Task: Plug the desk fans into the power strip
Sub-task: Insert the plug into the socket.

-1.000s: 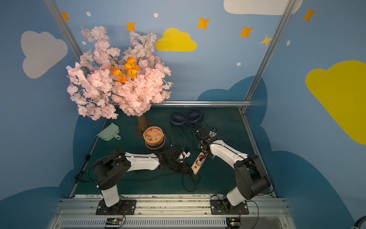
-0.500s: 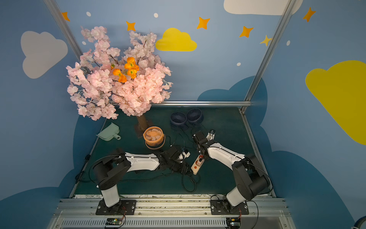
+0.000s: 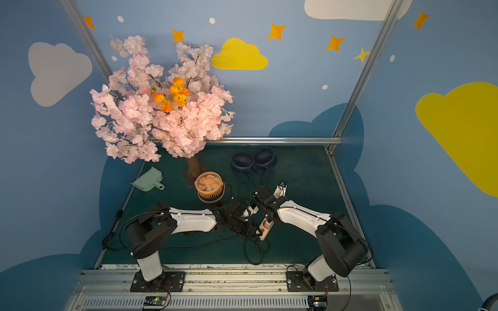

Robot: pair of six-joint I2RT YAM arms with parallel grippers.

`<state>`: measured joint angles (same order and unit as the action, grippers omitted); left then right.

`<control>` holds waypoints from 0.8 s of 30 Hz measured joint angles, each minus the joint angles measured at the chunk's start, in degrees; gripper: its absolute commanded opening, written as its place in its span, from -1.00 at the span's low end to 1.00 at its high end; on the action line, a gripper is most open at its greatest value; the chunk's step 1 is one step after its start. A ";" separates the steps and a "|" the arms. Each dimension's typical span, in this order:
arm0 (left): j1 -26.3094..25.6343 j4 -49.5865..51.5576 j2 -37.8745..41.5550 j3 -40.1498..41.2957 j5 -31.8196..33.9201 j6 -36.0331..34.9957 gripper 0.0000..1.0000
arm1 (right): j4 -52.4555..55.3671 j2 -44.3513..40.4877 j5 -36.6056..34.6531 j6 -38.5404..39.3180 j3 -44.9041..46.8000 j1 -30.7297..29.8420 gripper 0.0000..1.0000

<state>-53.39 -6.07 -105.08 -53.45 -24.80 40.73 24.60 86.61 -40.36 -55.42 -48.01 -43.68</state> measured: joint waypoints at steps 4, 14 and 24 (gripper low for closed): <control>0.00 0.00 0.00 0.00 0.02 0.00 -0.01 | 2.10 -0.79 -1.14 -1.97 0.52 -3.28 -1.00; 0.00 -0.42 0.00 0.00 0.22 -0.02 -0.04 | 1.38 -0.20 -2.62 -5.01 2.47 -5.49 -1.00; 0.00 -0.72 0.00 0.00 0.46 -0.02 -0.07 | 1.42 1.22 2.27 -2.71 1.20 -1.70 -1.00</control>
<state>-53.39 -6.79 -105.08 -53.45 -24.34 40.71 26.02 87.83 -38.09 -58.13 -46.81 -45.39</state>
